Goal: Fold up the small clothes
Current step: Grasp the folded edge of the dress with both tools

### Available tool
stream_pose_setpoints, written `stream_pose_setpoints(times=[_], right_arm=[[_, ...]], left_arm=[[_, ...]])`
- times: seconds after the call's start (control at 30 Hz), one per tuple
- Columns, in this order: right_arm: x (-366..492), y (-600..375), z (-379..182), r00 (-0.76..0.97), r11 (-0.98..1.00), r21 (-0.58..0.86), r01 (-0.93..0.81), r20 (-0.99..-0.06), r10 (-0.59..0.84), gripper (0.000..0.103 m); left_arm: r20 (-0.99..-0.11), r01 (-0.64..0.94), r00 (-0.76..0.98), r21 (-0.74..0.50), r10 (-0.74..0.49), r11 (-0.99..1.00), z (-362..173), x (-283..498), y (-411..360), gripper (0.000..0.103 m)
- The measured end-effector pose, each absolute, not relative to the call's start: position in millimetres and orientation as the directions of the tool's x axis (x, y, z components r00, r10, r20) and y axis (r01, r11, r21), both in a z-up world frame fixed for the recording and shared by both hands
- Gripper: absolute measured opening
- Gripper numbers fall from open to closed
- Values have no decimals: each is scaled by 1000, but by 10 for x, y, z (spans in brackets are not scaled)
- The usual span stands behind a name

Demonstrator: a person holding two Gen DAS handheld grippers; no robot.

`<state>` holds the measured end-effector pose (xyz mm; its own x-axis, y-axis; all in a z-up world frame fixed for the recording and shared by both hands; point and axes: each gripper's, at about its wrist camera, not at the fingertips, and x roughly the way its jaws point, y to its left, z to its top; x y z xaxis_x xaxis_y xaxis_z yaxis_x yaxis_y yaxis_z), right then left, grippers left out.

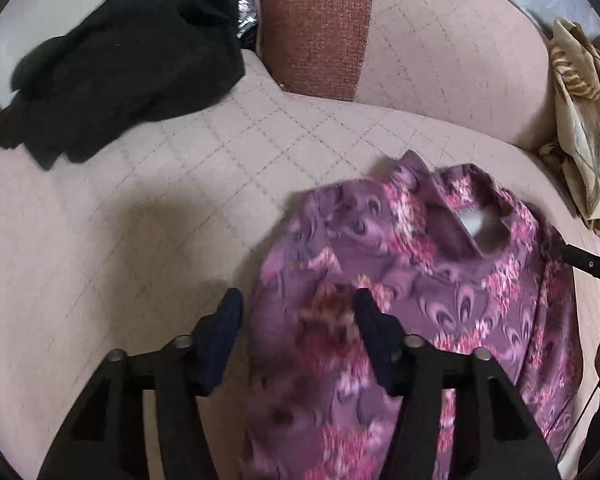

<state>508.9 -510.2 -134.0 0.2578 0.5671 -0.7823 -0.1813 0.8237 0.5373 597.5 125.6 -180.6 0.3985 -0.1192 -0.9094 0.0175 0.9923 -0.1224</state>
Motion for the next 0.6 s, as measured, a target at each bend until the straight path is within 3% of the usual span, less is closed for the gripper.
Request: stream_pose_setpoints(times=[0.1, 0.2, 0.23, 0.43, 0.6], right_arm=[[5221, -5009, -1446, 245, 840, 517, -165, -803, 543, 46], [5295, -4976, -1451, 248, 870, 462, -173, -834, 493, 22], [5307, -4995, -1458, 241, 868, 467, -170, -834, 496, 15], [5117, -5174, -1126, 260, 845, 498, -195, -805, 534, 11], [4292, -5456, -445, 319, 797, 529, -291, -732, 602, 11]], left_arm=[[-917, 8, 379, -129, -123, 992, -1877, 6146, 1232, 53], [-912, -8, 398, -108, -96, 994, -1865, 6241, 1211, 27], [-904, -22, 414, -131, -110, 991, -1858, 6242, 1237, 12], [-847, 24, 502, -189, -175, 982, -1405, 5874, 1349, 10], [-742, 103, 617, -254, -262, 962, -526, 4698, 1430, 10]])
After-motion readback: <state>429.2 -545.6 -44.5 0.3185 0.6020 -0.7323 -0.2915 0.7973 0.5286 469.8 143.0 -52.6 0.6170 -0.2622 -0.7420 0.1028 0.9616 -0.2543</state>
